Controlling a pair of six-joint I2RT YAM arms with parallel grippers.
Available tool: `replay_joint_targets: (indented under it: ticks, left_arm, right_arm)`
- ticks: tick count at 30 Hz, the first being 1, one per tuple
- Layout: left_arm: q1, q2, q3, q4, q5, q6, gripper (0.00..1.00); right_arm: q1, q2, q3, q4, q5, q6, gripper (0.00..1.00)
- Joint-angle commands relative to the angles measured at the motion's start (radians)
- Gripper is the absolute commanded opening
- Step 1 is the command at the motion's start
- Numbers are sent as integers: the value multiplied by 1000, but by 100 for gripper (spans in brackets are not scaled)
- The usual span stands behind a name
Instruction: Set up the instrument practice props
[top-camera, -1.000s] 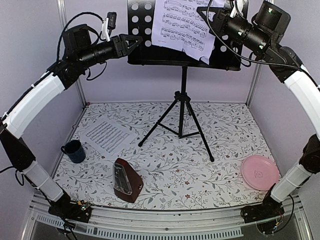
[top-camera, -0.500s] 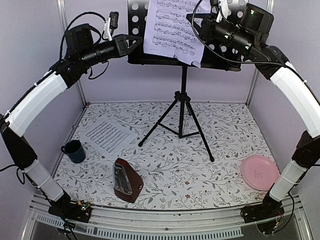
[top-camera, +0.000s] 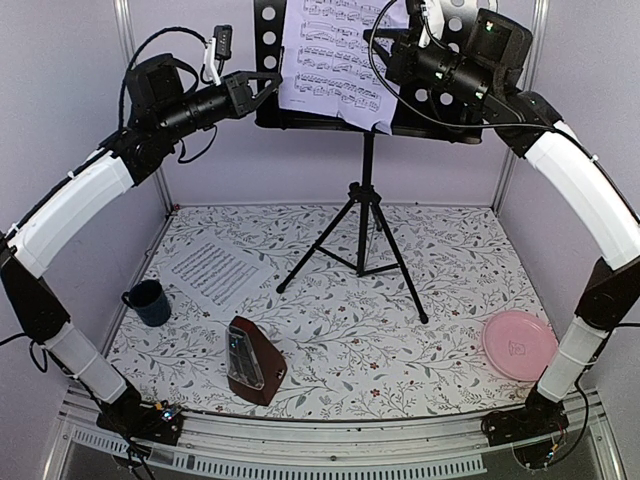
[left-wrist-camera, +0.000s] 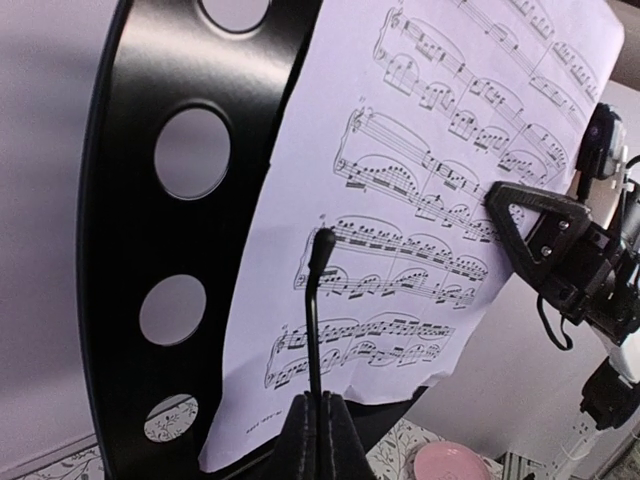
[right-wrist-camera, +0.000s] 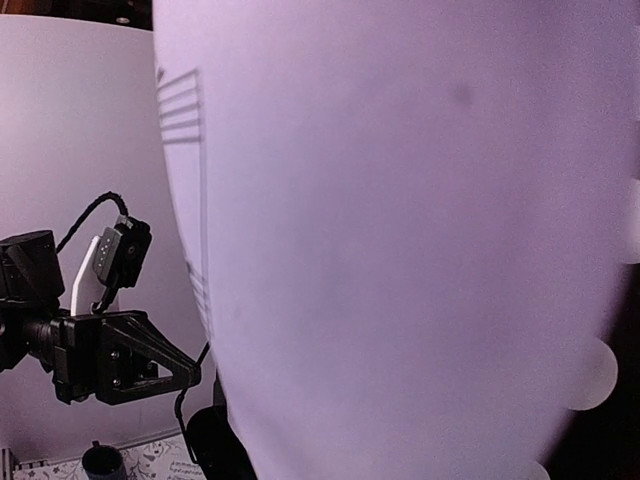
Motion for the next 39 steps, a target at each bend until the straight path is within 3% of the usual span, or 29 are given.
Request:
replay_joint_targets:
  ticks: [1,17,28,39]
  left_arm:
    - [8,-28,-17,43,21,42,0]
    - [0,-6,2,23,63,65,0]
    - [-3,11,10,18,69,67,0]
    - [-6,18,14,16,66,68,0]
  right_arm:
    - [-7,28,31,50,-29,-35,0]
    - [-7,136,142,41,-175,-198,0]
    - [-8,165,172,31,-189,-324,0]
    - [-8,206,194,53,-221,-311,0]
